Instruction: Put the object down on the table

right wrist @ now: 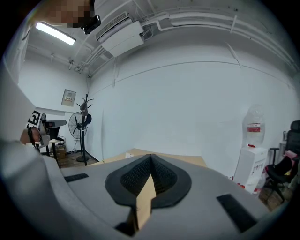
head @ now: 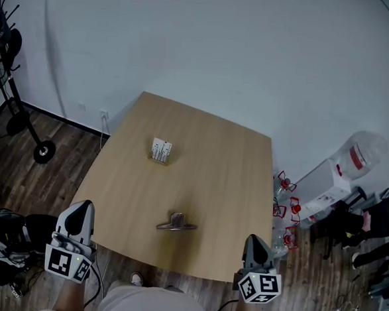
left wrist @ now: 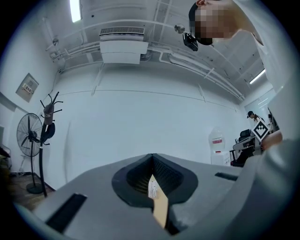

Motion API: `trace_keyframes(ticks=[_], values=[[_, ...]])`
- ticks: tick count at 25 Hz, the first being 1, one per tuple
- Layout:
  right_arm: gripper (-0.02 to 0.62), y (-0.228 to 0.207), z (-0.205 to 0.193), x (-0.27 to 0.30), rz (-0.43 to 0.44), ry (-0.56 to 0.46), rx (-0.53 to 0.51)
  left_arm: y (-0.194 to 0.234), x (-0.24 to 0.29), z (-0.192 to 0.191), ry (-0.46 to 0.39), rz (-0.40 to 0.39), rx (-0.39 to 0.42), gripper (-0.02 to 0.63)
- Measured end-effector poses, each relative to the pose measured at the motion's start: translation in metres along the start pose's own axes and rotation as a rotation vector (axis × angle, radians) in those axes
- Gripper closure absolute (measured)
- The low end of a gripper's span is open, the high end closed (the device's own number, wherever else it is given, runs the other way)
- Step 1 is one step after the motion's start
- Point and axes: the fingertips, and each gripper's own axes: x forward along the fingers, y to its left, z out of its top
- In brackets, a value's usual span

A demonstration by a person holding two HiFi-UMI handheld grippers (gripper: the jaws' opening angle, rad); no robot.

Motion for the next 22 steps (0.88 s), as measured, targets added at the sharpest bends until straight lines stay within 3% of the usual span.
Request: trace_keyframes(ticks=[9, 22], values=[[0.598, 0.029, 0.008, 0.001, 0.029, -0.005, -0.021, 0.002, 0.000, 0.009, -0.013, -0.044, -0.001, 0.600], [0.598, 0.037, 0.000, -0.004, 0.023, 0.008, -0.024, 0.011, -0.010, 0.004, -0.002, -0.029, 0.004, 0.600]])
